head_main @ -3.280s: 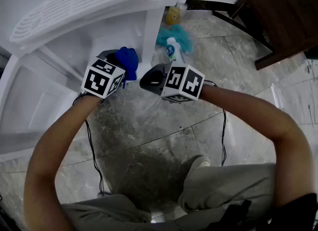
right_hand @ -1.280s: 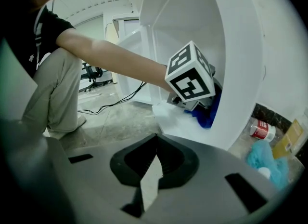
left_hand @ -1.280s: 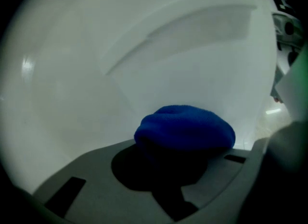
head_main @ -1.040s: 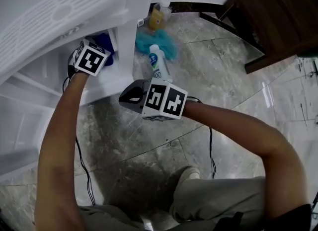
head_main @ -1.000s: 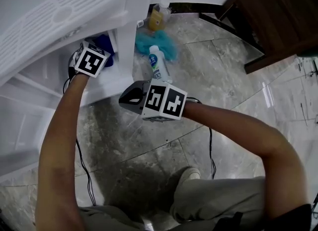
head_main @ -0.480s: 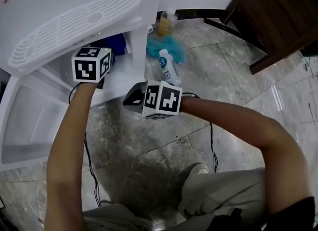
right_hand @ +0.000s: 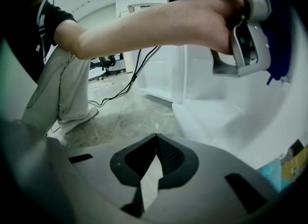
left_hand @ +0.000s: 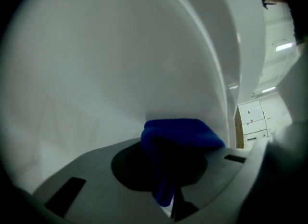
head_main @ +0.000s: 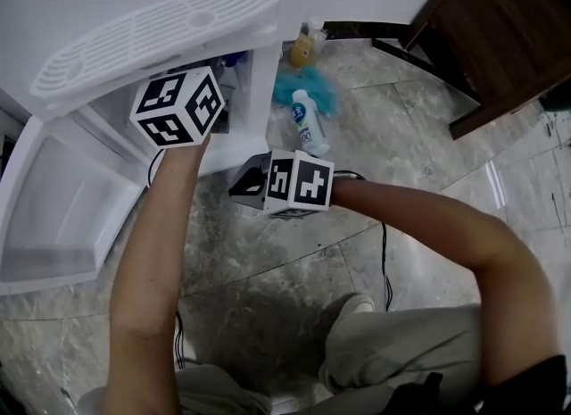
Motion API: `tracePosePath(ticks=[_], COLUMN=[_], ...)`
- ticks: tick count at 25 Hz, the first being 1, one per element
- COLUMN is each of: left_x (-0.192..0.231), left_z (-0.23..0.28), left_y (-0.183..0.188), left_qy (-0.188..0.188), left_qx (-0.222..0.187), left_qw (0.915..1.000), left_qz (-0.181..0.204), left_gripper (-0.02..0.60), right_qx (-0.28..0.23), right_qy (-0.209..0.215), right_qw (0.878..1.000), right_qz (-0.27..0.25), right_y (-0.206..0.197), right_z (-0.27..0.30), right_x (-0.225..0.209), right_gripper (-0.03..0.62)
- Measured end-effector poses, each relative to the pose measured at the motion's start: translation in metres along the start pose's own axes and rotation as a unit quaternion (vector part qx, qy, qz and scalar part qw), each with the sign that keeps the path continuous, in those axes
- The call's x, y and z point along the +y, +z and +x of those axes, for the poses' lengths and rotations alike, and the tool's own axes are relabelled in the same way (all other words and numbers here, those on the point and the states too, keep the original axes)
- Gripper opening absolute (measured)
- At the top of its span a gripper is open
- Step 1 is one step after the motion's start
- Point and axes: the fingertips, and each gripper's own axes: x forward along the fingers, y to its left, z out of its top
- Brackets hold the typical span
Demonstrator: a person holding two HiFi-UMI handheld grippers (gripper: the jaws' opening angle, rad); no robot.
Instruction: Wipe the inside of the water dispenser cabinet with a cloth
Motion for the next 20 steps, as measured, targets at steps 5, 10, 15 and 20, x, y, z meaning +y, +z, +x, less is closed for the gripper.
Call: tracePosePath(ticks=[5,10,15,20], left_x=[0.0,0.013,0.037,0.037], left_z=[0.003,0.016,0.037,0.033], left_y=[0.002,0.001,-0.001,0.0], left_qy=[0.02,0.033,0.059,0.074], left_qx=[-0.022,-0.026,-0.017,-0.03], left_qw=[0.9996,0.9991,0.9979,0.9967], left_qz=[-0.002,0.01,0.02,0.012], left_gripper=[0.057,0.057,0.057,0.057], right_qx=[0.007,-0.009,-0.002,0.017], right_qy=[-0.006,-0.003,-0.005,-0.013], right_qw=[1.0,1.0,1.0,0.999], right_qz=[0.011,0.012,0.017,0.024], right_y=[-0.017,-0.014,-0.032,-0.052], right_z=[-0.009,-0.012,-0.021,-0.029], right_x=[-0.001,0.0,0.0,-0.003], right_gripper=[-0.002,-0.002,-0.002,-0.002])
